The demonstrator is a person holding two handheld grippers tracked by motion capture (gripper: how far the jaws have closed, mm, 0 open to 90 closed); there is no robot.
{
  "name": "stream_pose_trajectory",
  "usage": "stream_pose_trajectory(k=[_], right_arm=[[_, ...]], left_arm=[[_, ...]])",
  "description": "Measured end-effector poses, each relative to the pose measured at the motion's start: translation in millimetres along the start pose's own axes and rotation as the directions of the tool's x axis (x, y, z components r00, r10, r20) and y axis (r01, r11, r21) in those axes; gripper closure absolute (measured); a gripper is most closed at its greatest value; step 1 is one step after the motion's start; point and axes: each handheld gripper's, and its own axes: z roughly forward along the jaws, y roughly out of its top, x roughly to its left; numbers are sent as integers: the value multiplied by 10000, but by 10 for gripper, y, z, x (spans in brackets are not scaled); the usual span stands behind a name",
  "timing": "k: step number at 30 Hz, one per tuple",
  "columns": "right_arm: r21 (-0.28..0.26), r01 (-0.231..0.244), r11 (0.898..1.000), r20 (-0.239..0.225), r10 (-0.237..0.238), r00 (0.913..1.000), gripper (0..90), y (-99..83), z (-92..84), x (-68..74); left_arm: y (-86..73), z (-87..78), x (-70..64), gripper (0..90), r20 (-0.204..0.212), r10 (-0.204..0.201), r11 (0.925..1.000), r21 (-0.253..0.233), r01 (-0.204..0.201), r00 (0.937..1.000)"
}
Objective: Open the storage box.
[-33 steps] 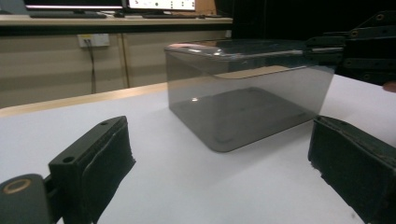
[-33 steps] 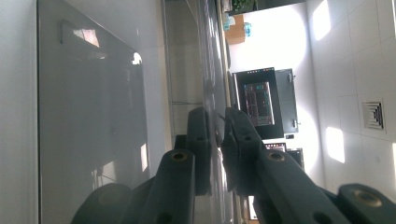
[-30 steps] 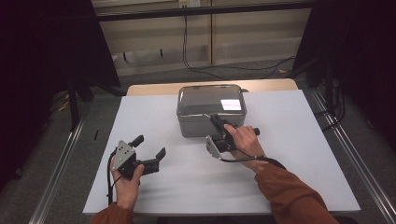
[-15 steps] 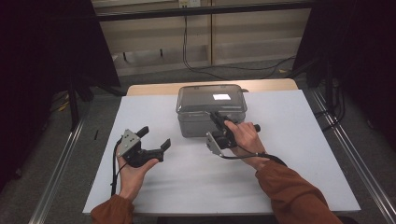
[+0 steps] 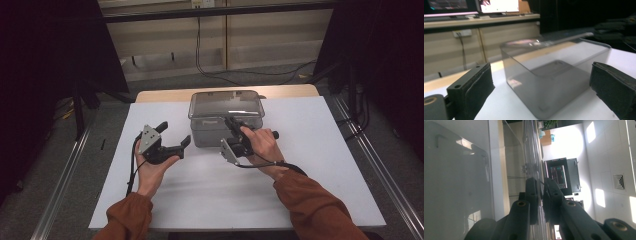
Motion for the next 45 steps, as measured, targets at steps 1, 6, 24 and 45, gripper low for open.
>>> stream_pose_trajectory(k=[1, 6, 24, 45], right_arm=[[-37, 68, 10000, -7, -68, 10000, 826, 2, 3, -9], [-41, 69, 10000, 14, -69, 10000, 827, -8, 4, -29], [29, 204, 9998, 151, -205, 9997, 830, 27, 34, -79], [10, -187, 9998, 25, 187, 9998, 812, 29, 49, -81]], left_arm=[[5, 57, 7, 46, -7, -71, 10000, 11, 71, 10000], [24, 185, -3, 45, 91, 321, 9994, 114, -322, 9994], [64, 622, 120, 116, -513, 1079, 9940, 208, -1070, 9928], [107, 808, 91, 421, -134, 1886, 9811, -411, -1890, 9820]])
